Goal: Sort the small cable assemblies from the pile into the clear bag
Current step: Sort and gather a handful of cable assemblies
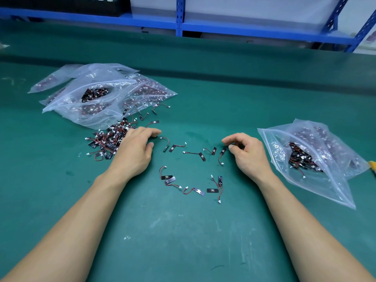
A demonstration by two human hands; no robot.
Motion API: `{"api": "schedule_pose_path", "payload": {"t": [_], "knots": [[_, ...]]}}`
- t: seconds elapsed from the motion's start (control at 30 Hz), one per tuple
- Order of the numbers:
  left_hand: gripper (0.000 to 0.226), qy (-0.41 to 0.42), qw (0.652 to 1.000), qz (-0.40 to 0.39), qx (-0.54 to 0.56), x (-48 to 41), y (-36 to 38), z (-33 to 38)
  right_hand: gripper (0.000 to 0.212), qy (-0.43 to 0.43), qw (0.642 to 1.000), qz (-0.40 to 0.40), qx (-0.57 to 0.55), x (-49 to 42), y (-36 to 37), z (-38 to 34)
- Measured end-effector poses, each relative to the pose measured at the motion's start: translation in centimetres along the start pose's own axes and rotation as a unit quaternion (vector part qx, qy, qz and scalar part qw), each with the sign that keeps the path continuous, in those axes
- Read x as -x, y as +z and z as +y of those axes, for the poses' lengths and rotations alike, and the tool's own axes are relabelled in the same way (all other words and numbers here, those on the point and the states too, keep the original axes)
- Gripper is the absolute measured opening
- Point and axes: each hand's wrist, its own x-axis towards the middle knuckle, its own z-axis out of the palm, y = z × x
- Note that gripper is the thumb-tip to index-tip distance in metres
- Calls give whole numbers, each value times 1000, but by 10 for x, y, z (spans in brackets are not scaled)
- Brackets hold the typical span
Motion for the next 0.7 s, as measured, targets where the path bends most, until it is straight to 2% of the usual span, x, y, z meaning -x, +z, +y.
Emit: {"api": "schedule_pose_path", "payload": {"t": [0.7], "knots": [[36,-4,1000,0,6,-1,0,-1,37,2,1000,-1,1,1,-1,-1]]}}
